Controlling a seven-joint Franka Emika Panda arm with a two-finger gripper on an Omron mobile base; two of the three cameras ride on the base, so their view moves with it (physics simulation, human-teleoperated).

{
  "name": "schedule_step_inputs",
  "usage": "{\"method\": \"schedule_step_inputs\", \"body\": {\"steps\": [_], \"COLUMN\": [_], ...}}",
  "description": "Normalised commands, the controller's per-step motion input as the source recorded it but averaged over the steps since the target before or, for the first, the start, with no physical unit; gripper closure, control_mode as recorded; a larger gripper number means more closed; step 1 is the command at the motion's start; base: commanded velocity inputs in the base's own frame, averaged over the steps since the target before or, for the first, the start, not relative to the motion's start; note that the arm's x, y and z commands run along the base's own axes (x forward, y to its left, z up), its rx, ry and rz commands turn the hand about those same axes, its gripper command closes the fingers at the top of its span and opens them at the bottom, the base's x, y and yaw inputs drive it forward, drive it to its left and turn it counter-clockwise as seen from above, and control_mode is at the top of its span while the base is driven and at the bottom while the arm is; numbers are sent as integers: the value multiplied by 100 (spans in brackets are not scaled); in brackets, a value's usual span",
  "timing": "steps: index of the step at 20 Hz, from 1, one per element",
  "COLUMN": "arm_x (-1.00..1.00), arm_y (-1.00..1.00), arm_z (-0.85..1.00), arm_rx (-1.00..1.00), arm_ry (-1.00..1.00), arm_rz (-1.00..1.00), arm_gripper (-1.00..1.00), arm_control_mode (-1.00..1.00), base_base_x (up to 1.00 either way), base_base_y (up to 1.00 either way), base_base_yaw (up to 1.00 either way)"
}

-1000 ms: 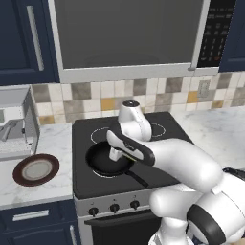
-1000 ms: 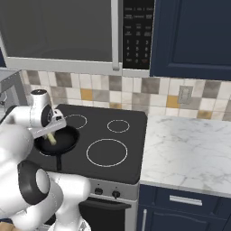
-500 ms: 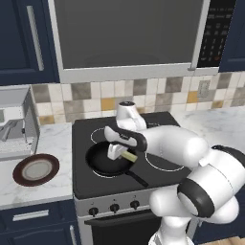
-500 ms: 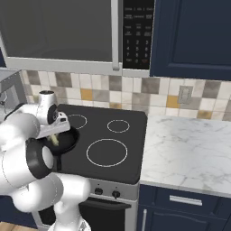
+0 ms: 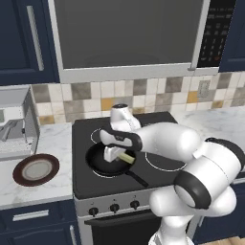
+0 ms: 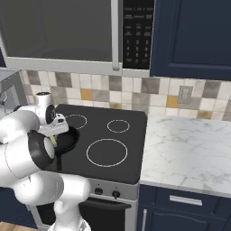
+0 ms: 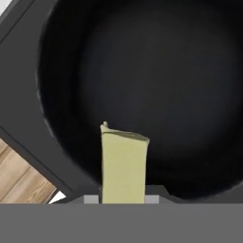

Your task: Pick up the butter stick and place it in the pan. Then turn on the burner for the pan.

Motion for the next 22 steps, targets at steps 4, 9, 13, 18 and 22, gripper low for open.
{"method": "schedule_step_inputs", "body": {"steps": [4,9,13,18,22], "arm_x": [1,2,0,4,8], "arm_y": [6,1,0,0,0], "arm_z": [-9,-19,-20,-15,-8], "arm_rx": [-1,0,0,0,0], "arm_ry": [0,0,0,0,0], "arm_rz": [0,0,0,0,0], "arm_gripper": [100,100,100,100,100], "arm_control_mode": [-100,-100,-100,-100,-100], "base_base_x": [0,0,0,0,0], "base_base_y": [0,0,0,0,0], "base_base_yaw": [0,0,0,0,0]}}
